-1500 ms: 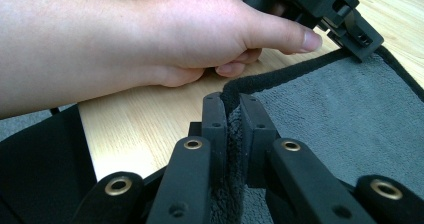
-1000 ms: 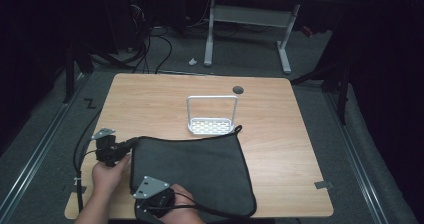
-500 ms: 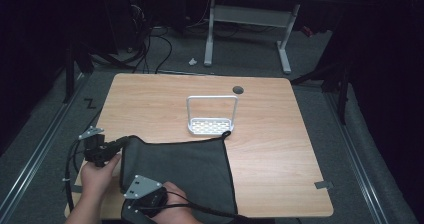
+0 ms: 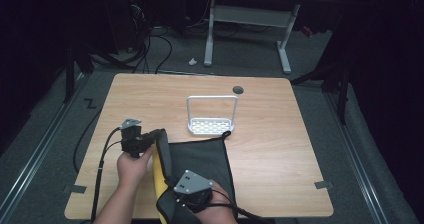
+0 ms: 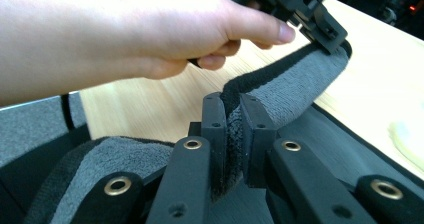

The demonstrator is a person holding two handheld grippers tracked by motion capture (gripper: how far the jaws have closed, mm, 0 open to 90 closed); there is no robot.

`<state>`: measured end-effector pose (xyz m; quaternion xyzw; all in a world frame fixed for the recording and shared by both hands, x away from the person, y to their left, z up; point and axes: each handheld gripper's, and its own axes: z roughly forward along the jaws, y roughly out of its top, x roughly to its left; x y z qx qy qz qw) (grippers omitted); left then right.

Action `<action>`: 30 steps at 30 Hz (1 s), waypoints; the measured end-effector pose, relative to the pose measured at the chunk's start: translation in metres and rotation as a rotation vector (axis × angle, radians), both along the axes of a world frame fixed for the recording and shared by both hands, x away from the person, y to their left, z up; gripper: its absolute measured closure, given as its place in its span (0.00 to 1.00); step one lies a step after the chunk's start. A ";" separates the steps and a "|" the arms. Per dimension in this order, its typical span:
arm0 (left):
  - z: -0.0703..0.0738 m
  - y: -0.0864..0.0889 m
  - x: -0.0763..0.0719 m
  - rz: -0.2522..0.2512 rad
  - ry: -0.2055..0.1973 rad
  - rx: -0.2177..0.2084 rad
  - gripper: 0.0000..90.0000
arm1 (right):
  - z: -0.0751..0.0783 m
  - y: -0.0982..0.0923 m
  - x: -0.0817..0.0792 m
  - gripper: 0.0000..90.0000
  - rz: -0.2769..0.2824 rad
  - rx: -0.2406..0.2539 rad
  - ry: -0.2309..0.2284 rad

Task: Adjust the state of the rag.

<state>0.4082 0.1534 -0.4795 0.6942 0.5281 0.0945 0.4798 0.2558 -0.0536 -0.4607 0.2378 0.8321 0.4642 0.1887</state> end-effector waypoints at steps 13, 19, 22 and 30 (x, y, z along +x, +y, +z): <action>-0.002 -0.074 0.004 -0.095 0.007 0.030 0.94 | -0.020 -0.076 -0.012 0.93 -0.105 -0.008 0.031; -0.003 -0.100 0.006 -0.124 0.010 0.042 0.94 | -0.025 -0.098 -0.018 0.93 -0.141 -0.019 0.049; -0.002 -0.108 0.007 -0.128 0.014 0.032 0.94 | -0.027 -0.109 -0.019 0.92 -0.162 -0.016 0.054; -0.004 -0.132 0.010 -0.156 0.022 0.066 0.94 | -0.034 -0.127 -0.020 0.92 -0.201 -0.035 0.078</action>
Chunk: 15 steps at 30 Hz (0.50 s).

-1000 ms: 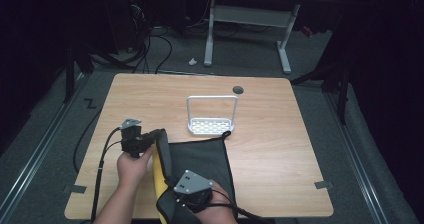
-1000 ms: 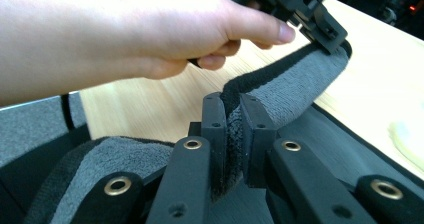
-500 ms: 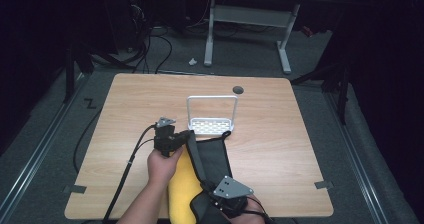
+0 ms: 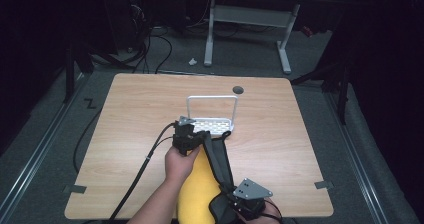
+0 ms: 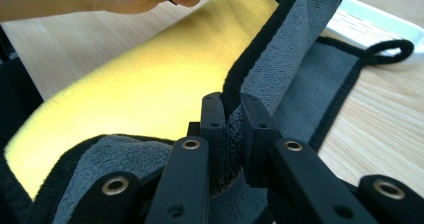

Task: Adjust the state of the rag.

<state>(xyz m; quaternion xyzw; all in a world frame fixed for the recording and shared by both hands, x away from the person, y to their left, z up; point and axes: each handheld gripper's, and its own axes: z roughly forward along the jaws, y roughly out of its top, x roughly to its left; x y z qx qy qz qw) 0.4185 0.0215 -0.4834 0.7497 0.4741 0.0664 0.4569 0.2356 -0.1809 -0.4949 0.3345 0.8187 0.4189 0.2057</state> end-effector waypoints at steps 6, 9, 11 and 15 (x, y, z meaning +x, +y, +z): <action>-0.004 -0.010 0.001 -0.006 0.005 -0.005 0.89 | -0.002 -0.005 0.000 0.80 -0.020 -0.002 0.005; -0.003 -0.011 0.001 -0.015 0.004 -0.031 0.78 | 0.001 -0.006 0.000 0.75 -0.035 0.005 -0.010; -0.002 -0.011 0.000 -0.022 -0.009 -0.034 0.72 | 0.002 -0.008 0.000 0.74 -0.046 0.009 -0.021; -0.001 -0.009 -0.001 -0.027 -0.011 -0.048 0.66 | 0.003 -0.013 0.003 0.73 -0.072 0.020 -0.024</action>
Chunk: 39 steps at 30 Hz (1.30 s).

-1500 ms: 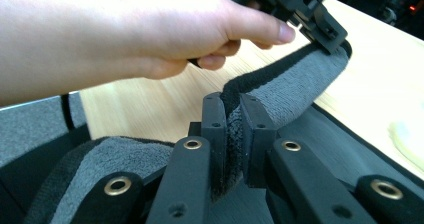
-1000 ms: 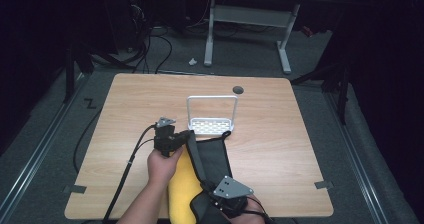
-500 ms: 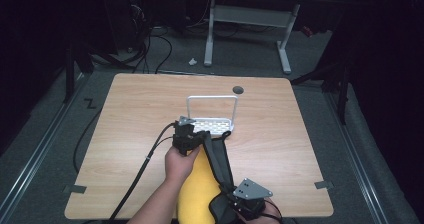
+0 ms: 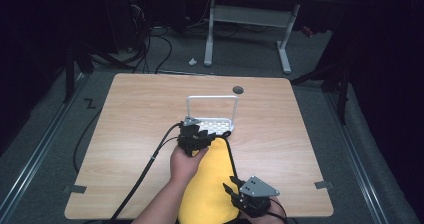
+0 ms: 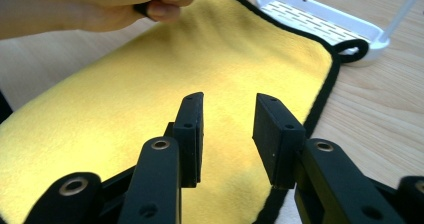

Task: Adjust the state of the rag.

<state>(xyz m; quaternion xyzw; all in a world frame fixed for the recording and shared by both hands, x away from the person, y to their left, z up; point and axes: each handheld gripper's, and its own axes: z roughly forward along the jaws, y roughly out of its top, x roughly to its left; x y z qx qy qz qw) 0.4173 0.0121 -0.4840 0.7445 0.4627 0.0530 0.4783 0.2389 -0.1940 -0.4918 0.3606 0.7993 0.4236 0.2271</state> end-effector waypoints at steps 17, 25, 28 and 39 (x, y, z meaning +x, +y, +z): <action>-0.011 0.034 -0.029 -0.030 -0.025 0.015 0.67 | -0.004 -0.004 0.007 0.75 -0.012 0.006 0.023; -0.027 0.070 -0.071 -0.073 -0.005 0.041 0.76 | -0.007 -0.003 0.010 0.76 -0.022 -0.005 0.042; -0.032 0.080 -0.087 -0.079 -0.002 0.080 0.81 | -0.008 -0.003 0.011 0.76 -0.021 -0.007 0.045; -0.045 0.076 -0.101 -0.128 -0.046 0.198 0.93 | -0.011 0.006 0.059 0.99 -0.022 -0.053 0.089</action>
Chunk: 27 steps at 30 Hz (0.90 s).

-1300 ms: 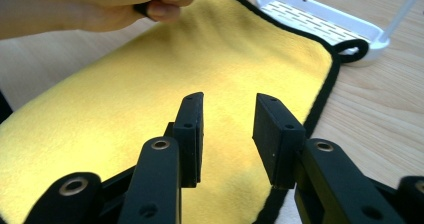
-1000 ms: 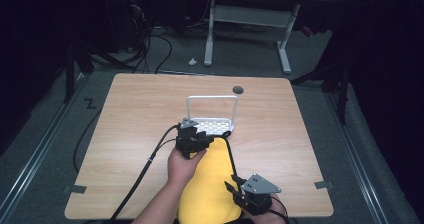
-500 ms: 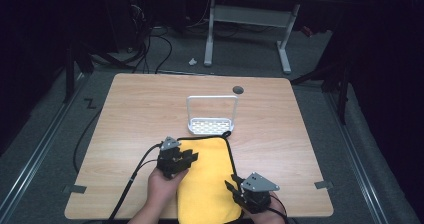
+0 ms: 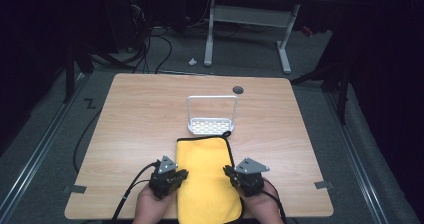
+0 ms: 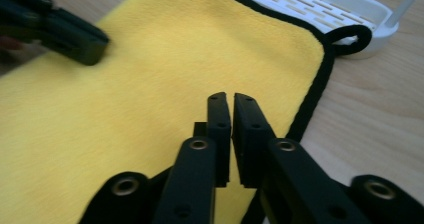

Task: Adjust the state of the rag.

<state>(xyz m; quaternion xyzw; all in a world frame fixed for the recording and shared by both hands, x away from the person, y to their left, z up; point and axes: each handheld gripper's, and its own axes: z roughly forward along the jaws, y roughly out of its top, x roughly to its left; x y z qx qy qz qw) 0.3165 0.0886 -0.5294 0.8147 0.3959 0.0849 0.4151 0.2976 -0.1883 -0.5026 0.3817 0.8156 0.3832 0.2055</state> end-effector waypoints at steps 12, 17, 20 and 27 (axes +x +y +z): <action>-0.003 0.015 -0.001 -0.017 0.008 -0.021 0.94 | -0.019 0.016 0.036 1.00 -0.012 -0.119 0.090; -0.003 0.016 -0.009 -0.041 0.023 -0.034 0.94 | -0.021 0.008 0.020 1.00 0.005 -0.076 0.101; -0.002 0.015 -0.016 -0.068 0.029 -0.027 0.94 | -0.021 0.003 0.008 1.00 0.015 -0.054 0.113; 0.004 0.014 -0.014 -0.071 0.026 -0.028 0.89 | -0.021 -0.001 -0.007 1.00 0.023 -0.052 0.118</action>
